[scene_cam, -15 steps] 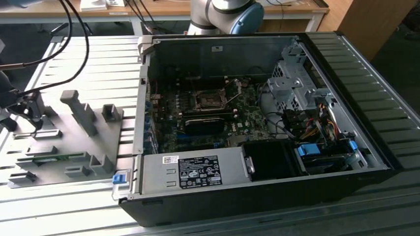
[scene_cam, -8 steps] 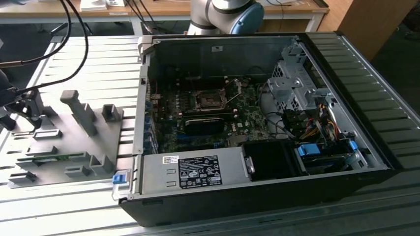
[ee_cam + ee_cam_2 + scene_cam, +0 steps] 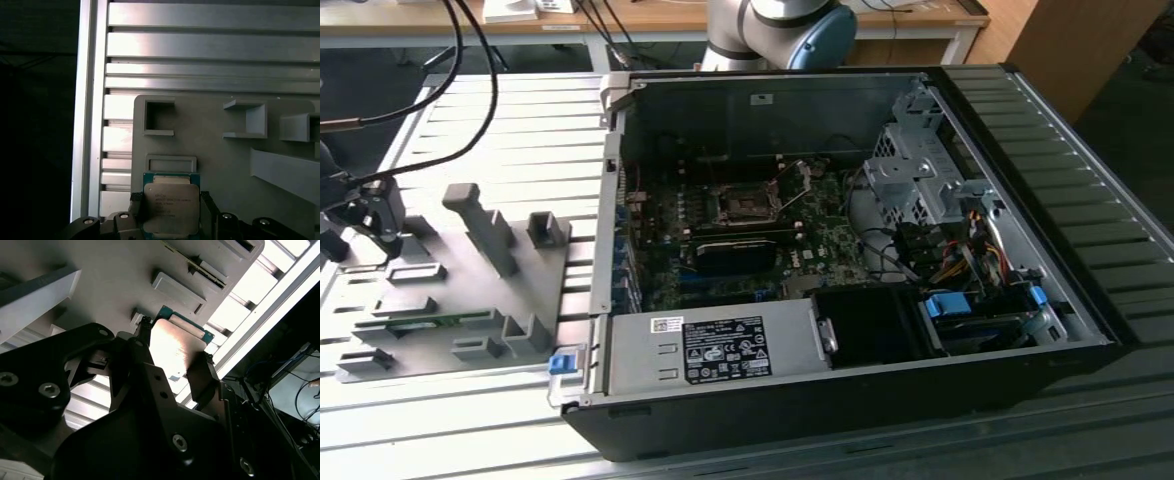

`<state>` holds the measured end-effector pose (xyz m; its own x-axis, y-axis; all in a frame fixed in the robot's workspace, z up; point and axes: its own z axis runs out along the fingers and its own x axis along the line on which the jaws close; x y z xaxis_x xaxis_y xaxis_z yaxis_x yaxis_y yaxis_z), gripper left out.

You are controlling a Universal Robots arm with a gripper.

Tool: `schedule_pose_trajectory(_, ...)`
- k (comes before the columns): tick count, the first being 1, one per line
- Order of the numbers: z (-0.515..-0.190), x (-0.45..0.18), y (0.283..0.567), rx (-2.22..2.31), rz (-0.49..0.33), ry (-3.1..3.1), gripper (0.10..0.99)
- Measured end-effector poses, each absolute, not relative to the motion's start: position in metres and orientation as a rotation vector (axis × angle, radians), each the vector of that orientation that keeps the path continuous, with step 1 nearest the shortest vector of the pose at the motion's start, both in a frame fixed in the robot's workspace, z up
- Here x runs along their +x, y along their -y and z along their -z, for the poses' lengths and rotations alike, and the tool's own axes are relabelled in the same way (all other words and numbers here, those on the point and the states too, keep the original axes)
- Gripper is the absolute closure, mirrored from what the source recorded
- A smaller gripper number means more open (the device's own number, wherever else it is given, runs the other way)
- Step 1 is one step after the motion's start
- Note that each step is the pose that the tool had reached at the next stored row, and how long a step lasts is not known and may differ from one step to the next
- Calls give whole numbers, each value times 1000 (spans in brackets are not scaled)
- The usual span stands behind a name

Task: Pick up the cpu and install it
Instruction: 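Pick up the cpu and move it towards the insertion slot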

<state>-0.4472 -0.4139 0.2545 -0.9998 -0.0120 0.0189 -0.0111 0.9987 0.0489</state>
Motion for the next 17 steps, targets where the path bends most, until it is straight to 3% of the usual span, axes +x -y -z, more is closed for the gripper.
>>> schedule_pose_trajectory(17,-271,-447,414,18,76,3121,545)
